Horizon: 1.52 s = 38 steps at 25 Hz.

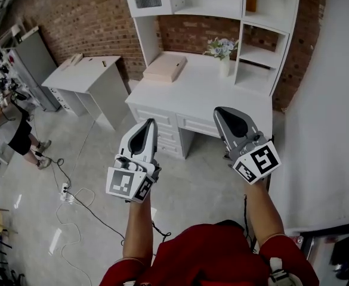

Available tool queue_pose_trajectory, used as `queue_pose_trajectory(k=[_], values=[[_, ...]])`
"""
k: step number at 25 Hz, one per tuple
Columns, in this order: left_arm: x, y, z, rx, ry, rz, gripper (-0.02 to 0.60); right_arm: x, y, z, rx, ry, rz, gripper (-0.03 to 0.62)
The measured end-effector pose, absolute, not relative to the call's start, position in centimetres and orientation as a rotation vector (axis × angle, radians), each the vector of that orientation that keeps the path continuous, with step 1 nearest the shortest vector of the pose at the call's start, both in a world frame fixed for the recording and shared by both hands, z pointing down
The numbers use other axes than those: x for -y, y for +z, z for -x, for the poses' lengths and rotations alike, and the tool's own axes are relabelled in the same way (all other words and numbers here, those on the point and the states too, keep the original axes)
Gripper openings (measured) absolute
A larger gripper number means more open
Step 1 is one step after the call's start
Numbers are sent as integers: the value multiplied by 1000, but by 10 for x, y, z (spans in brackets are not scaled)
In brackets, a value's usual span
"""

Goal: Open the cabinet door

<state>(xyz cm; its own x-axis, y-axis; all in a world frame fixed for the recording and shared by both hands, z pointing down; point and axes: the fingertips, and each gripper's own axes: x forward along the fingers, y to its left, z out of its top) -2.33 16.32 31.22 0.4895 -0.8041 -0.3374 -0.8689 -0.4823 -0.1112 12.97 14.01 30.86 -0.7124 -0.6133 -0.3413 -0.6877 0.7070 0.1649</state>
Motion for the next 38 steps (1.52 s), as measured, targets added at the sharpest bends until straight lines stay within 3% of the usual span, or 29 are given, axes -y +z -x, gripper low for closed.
queue_pose_trajectory(k=[17, 38], values=[[-72, 321, 79, -1417, 323, 2485, 2, -58, 314, -83, -2656, 421, 1036, 12], [276, 271, 69, -1389, 315, 2450, 2, 283, 267, -90, -2657, 488, 951, 12]])
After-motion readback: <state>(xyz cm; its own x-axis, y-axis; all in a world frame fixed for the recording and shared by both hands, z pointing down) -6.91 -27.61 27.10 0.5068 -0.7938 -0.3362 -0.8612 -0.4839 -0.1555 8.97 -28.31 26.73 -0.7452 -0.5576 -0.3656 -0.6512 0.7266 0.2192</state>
